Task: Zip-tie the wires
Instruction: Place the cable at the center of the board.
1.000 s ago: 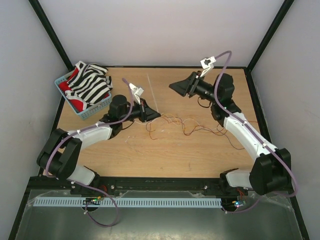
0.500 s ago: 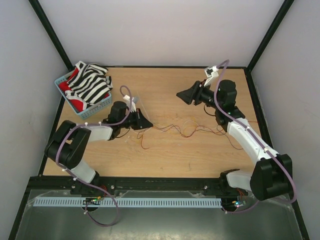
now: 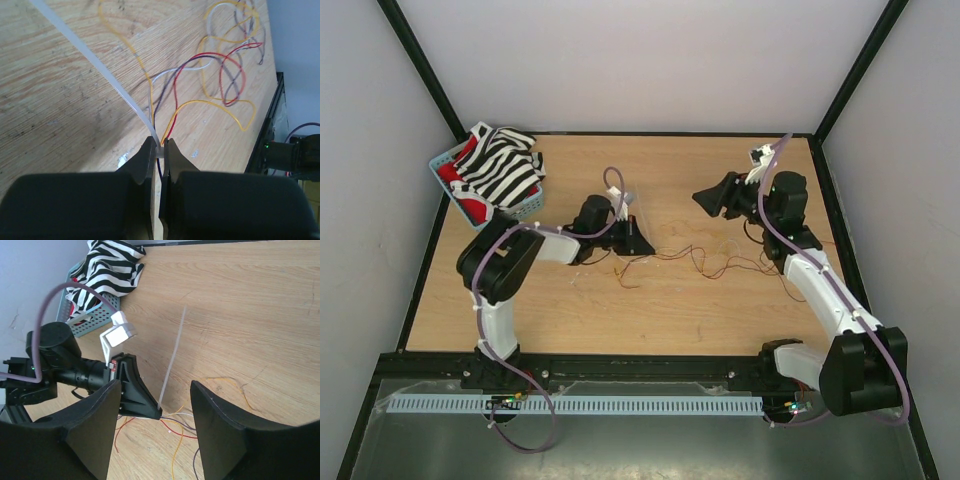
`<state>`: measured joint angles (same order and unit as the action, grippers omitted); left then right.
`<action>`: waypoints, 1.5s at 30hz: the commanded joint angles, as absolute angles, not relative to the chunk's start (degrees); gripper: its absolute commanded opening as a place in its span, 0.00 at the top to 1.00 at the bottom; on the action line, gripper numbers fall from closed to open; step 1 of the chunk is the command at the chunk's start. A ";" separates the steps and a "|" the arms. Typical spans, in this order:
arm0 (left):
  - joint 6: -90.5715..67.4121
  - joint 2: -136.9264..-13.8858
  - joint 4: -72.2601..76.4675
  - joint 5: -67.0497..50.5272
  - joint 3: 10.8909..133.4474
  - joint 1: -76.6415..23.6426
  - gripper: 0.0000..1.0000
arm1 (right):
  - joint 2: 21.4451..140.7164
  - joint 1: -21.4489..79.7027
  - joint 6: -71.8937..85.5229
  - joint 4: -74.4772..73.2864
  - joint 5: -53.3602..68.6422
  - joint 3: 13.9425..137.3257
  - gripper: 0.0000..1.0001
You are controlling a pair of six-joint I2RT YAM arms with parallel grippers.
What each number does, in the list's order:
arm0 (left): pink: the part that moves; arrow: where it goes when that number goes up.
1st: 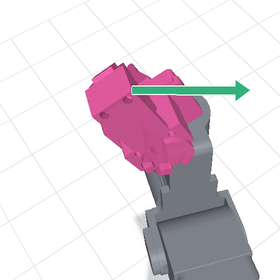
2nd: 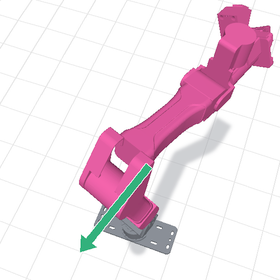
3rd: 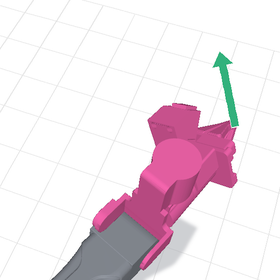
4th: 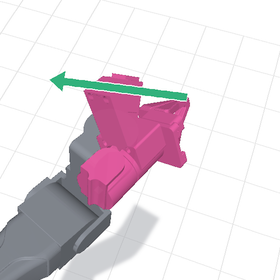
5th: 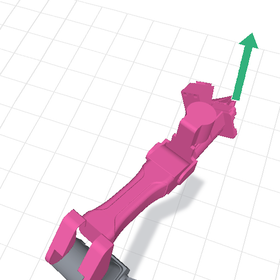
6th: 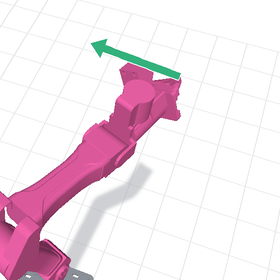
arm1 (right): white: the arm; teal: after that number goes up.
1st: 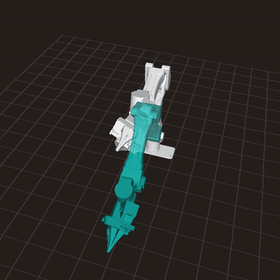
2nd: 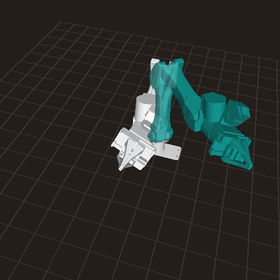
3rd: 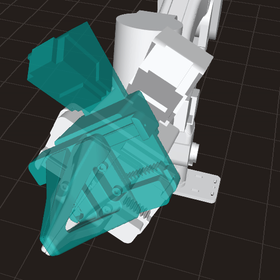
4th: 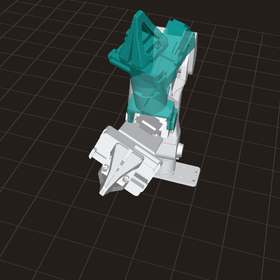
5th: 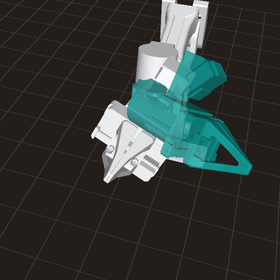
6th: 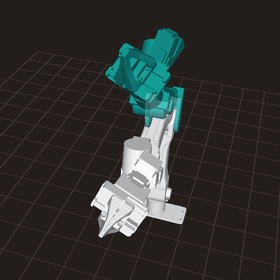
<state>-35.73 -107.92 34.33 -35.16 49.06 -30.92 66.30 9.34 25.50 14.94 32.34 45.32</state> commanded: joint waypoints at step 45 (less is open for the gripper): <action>-9.70 -74.17 20.52 19.44 35.82 -5.00 0.01 | 73.50 2.53 7.82 55.49 -6.15 13.50 0.01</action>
